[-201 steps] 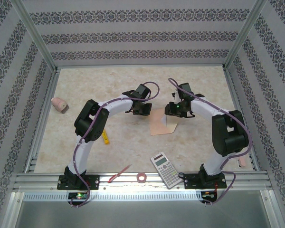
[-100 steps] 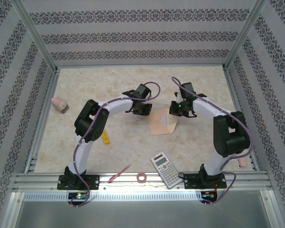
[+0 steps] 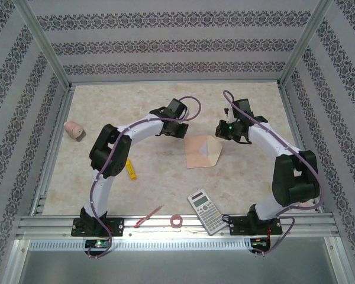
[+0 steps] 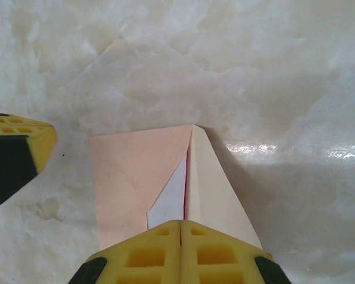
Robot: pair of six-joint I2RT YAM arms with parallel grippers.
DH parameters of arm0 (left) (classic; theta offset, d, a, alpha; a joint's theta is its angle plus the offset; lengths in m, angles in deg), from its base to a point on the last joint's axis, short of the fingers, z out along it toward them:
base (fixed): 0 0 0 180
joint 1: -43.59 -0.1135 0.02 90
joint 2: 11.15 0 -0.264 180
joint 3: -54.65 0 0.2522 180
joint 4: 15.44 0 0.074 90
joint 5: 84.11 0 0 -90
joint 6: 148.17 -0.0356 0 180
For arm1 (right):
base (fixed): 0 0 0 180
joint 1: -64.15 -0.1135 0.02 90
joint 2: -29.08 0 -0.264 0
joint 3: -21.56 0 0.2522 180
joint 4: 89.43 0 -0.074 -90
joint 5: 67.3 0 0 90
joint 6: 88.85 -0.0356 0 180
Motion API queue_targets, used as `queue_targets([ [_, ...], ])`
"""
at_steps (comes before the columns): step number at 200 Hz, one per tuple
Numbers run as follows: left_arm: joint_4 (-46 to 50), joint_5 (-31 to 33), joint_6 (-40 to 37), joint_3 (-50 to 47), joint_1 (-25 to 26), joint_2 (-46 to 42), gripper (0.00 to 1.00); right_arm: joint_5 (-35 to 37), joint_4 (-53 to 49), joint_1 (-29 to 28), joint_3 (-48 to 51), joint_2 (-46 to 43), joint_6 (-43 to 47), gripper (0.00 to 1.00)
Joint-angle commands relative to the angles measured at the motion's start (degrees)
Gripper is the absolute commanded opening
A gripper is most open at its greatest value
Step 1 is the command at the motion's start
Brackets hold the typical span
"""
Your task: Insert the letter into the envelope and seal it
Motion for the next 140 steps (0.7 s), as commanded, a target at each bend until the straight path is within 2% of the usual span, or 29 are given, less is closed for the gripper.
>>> queue_targets([
  [1,2.0,2.4,-1.0,0.6,-1.9,-6.6,0.14,-0.7,-0.4,-0.8,-1.4,-2.3,-1.9,0.00],
  [24,3.4,2.9,0.4,-2.6,-4.0,-11.9,0.21,-1.0,0.4,-1.7,-1.2,-3.4,-2.9,0.09],
  [92,15.4,9.1,5.1,-14.8,-10.4,-31.8,0.31,-2.4,2.9,-7.9,-2.9,-2.7,-5.1,0.14],
  [126,24.8,12.5,12.5,-21.0,-11.6,-39.3,0.43,-2.9,4.7,-13.6,-5.0,-0.5,-6.9,0.36],
  [140,28.9,13.5,16.1,-23.6,-11.8,-42.1,0.52,-3.3,5.3,-15.9,-6.0,0.9,-7.8,0.48],
])
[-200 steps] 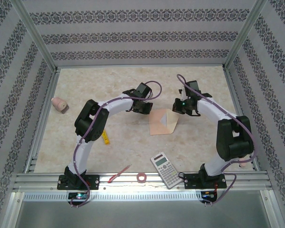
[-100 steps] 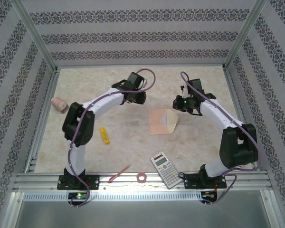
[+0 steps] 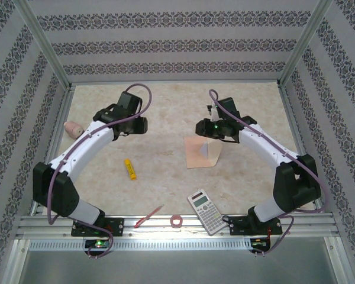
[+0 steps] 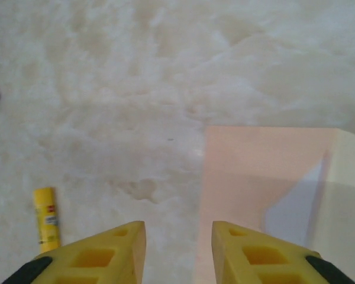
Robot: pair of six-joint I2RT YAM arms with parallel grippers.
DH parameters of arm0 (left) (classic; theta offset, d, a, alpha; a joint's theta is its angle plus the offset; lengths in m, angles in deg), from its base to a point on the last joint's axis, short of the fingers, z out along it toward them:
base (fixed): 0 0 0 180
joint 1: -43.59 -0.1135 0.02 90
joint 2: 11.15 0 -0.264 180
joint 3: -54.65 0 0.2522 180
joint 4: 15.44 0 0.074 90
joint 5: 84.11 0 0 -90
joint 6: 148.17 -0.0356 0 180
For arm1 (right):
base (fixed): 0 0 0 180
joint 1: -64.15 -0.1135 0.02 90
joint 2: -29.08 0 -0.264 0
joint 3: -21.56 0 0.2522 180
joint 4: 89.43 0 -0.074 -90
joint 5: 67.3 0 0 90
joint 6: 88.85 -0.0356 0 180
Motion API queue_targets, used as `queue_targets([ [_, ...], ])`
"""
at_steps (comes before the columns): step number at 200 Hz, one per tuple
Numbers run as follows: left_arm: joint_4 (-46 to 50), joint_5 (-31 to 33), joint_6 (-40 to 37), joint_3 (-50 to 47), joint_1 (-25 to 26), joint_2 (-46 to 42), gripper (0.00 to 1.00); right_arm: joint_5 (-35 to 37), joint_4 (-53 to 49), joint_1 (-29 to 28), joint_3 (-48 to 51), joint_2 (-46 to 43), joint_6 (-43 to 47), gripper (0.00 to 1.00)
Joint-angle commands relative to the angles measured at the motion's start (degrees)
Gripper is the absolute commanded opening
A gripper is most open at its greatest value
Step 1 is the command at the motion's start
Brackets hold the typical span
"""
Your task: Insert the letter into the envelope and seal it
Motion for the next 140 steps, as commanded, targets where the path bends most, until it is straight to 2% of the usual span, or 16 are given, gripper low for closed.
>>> queue_targets([
  [1,11.8,3.7,7.9,-3.8,-0.9,-4.2,0.53,-1.3,2.3,-3.5,-2.5,2.7,-2.1,0.49],
  [13,14.1,3.8,10.5,-6.2,-0.9,-6.3,0.63,-1.5,3.3,-5.2,-3.1,3.7,-2.8,0.55],
  [24,15.8,3.6,12.5,-8.5,-1.2,-8.1,0.68,-1.6,3.8,-6.7,-3.8,5.1,-3.2,0.64],
  [33,16.8,3.4,14.0,-10.0,-1.2,-9.2,0.76,-1.4,3.8,-7.8,-4.6,6.2,-3.6,0.72],
  [43,17.1,3.2,15.5,-11.7,-1.2,-10.1,0.85,-1.0,4.2,-8.8,-5.0,7.2,-4.2,0.84],
  [47,17.1,3.0,15.9,-12.1,-1.2,-10.3,0.88,-1.1,4.5,-9.1,-5.2,7.5,-4.5,0.94],
  [50,17.0,2.8,16.2,-12.5,-1.2,-10.4,0.91,-1.1,4.7,-9.4,-5.3,7.9,-4.7,0.97],
  [62,16.6,2.3,17.6,-14.2,-1.2,-10.3,1.00,-1.5,5.1,-10.2,-6.0,9.1,-5.3,0.98],
  [106,9.3,-1.8,22.4,-21.3,-1.2,-7.7,1.00,-1.4,6.1,-11.6,-7.3,10.4,-6.7,0.98],
  [140,5.3,-1.9,24.1,-23.2,-1.2,-4.4,1.00,-1.2,6.0,-11.7,-7.4,10.4,-6.7,0.98],
])
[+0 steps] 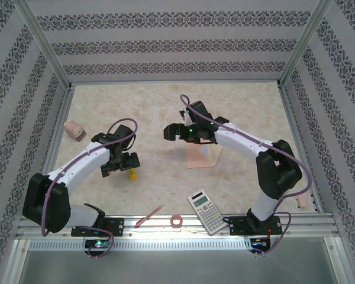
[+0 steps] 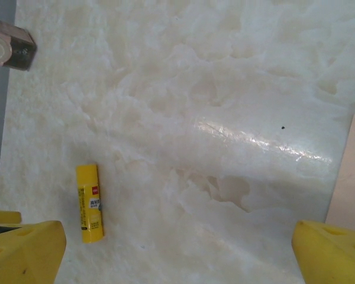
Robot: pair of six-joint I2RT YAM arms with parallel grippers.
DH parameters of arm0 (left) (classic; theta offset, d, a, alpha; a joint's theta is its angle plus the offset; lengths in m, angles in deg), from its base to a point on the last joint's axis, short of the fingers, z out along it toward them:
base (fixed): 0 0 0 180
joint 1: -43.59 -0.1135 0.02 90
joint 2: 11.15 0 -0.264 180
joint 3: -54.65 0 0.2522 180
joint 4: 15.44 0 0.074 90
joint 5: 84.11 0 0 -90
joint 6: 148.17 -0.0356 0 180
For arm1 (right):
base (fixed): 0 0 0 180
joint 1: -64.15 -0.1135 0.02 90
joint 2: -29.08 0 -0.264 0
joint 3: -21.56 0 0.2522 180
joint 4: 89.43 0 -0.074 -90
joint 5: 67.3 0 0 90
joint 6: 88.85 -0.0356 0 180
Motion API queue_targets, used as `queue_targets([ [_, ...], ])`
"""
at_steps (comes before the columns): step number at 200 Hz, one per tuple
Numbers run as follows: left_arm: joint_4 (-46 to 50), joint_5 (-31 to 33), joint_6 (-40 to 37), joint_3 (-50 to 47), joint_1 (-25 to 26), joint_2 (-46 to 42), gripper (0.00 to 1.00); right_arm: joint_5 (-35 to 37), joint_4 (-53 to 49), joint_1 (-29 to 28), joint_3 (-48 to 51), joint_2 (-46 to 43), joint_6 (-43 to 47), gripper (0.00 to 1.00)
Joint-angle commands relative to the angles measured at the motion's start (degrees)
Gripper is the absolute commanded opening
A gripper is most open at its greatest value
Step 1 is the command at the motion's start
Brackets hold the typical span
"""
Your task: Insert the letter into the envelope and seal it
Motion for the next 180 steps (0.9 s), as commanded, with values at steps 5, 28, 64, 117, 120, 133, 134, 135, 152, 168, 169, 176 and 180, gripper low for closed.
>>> queue_targets([
  [5,-5.2,-1.2,3.4,-1.0,-0.7,2.5,1.00,0.1,0.7,-0.6,-1.5,0.0,-0.9,0.98],
  [28,-8.7,-1.9,3.3,-1.0,-0.7,4.8,1.00,0.2,0.4,-0.6,-1.5,0.1,-0.8,0.98],
  [64,-10.8,-2.6,2.6,-0.8,-0.7,7.9,0.94,0.5,0.2,-0.3,-0.9,0.0,-0.7,0.98],
  [117,-12.3,-2.2,2.7,-1.8,-0.8,9.0,0.77,0.2,0.0,0.8,-0.4,-0.2,-0.4,0.98],
  [120,-12.4,-2.2,2.7,-1.8,-0.8,9.1,0.76,0.2,-0.1,0.9,-0.4,-0.2,-0.4,0.98],
  [133,-12.7,-2.2,2.6,-1.9,-0.8,9.6,0.70,0.1,-0.1,1.2,-0.1,-0.3,-0.3,0.98],
  [134,-12.8,-2.2,2.6,-1.9,-0.8,9.6,0.70,0.1,-0.1,1.3,-0.1,-0.3,-0.3,0.98],
  [135,-12.8,-2.2,2.6,-1.9,-0.8,9.6,0.69,0.1,-0.1,1.2,-0.1,-0.3,-0.3,0.98],
  [152,-13.2,-2.4,2.5,-2.3,-0.7,10.1,0.65,-0.1,-0.2,1.6,0.0,-0.3,-0.2,0.98],
  [168,-13.4,-2.0,2.4,-2.5,-0.8,10.2,0.62,-0.1,-0.2,1.8,0.2,-0.4,-0.2,0.98],
  [169,-13.4,-2.0,2.4,-2.5,-0.8,10.2,0.62,-0.1,-0.2,1.8,0.2,-0.4,-0.2,0.98],
  [176,-13.4,-2.1,2.3,-2.5,-0.9,10.2,0.61,-0.1,-0.2,1.9,0.3,-0.5,-0.2,0.98],
  [180,-13.4,-2.1,2.2,-2.5,-0.9,10.3,0.60,-0.1,-0.3,1.9,0.2,-0.5,-0.1,0.98],
])
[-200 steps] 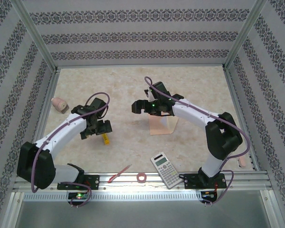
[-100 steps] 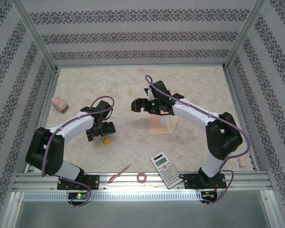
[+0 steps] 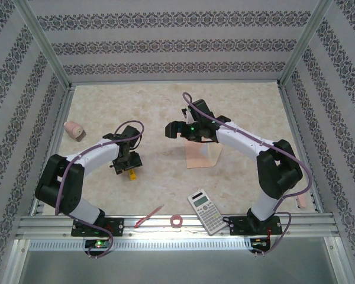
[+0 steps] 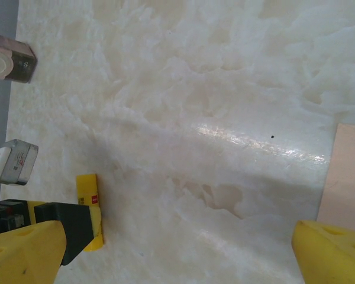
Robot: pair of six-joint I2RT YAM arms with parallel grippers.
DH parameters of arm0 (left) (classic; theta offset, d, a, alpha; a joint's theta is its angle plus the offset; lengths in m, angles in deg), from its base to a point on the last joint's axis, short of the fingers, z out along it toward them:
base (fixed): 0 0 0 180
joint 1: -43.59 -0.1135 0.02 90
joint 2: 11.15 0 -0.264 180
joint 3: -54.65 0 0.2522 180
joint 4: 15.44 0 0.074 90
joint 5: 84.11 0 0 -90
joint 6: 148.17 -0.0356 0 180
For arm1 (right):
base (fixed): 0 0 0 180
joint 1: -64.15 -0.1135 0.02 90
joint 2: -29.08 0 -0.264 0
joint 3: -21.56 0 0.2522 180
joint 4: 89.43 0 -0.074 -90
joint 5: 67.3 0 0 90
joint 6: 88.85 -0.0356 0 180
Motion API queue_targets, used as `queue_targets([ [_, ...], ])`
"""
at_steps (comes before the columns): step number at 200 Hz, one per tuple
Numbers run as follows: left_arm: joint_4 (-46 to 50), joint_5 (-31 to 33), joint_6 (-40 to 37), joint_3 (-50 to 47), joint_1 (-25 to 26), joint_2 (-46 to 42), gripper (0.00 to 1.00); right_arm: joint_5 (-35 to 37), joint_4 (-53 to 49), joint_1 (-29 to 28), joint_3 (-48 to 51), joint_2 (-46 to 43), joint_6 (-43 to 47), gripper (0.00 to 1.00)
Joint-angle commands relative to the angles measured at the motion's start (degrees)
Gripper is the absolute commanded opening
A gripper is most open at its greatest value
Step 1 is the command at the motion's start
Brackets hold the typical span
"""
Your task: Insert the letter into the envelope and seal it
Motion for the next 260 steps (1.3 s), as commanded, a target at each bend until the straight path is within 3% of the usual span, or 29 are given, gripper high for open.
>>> queue_targets([
  [1,-0.8,0.4,-0.1,-0.8,-0.9,0.5,0.60,-0.1,-0.7,0.6,0.4,-0.4,0.3,0.98],
  [126,-0.9,-1.2,-5.5,-0.3,-3.4,2.6,0.51,-0.3,-1.0,1.0,0.7,-0.2,0.1,0.98],
  [198,-2.7,-2.8,-5.0,-1.2,-3.6,2.8,0.43,-0.1,-0.9,1.0,1.1,-0.1,0.0,0.98],
  [260,-3.3,-3.4,-5.1,-2.0,-3.5,2.6,0.41,0.1,-0.9,1.0,1.2,-0.1,-0.1,0.98],
])
